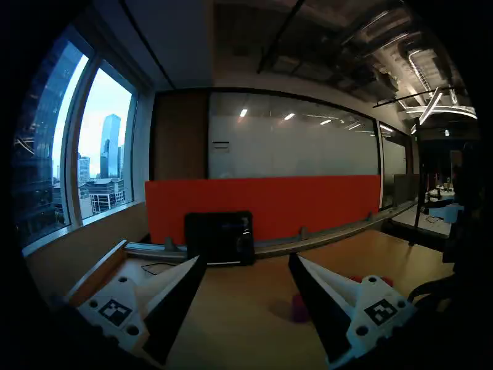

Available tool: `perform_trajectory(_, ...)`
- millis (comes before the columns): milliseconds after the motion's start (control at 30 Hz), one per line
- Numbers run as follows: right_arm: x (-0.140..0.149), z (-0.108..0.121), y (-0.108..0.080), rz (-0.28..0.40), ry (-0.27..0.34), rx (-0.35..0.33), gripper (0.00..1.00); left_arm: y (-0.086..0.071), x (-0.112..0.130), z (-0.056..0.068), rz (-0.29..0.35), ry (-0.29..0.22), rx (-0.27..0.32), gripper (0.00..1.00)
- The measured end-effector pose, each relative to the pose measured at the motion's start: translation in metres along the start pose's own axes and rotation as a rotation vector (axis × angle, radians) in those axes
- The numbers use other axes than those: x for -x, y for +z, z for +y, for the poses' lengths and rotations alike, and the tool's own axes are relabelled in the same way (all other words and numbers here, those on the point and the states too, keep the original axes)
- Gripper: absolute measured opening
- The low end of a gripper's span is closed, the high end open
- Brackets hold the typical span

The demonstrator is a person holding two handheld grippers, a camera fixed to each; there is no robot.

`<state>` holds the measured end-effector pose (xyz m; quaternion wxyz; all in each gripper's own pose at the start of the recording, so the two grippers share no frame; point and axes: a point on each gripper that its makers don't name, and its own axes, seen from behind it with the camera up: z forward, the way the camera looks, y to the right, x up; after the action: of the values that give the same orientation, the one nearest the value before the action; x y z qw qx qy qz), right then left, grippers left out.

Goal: Pour water

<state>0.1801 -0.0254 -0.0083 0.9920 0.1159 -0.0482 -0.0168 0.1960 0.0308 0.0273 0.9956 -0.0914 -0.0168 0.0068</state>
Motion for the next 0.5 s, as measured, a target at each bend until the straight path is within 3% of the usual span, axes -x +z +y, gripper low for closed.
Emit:
perform_trajectory(267,-0.036,-0.005,-0.002,0.021,0.028,-0.032,0.99,0.001,-0.049,0.016,0.033,0.016,0.052,0.98)
perform_trajectory(500,-0.048,-0.014,-0.004,0.042,0.023,-0.084,0.99,0.001,-0.06,0.036,0.046,0.016,0.139,0.98)
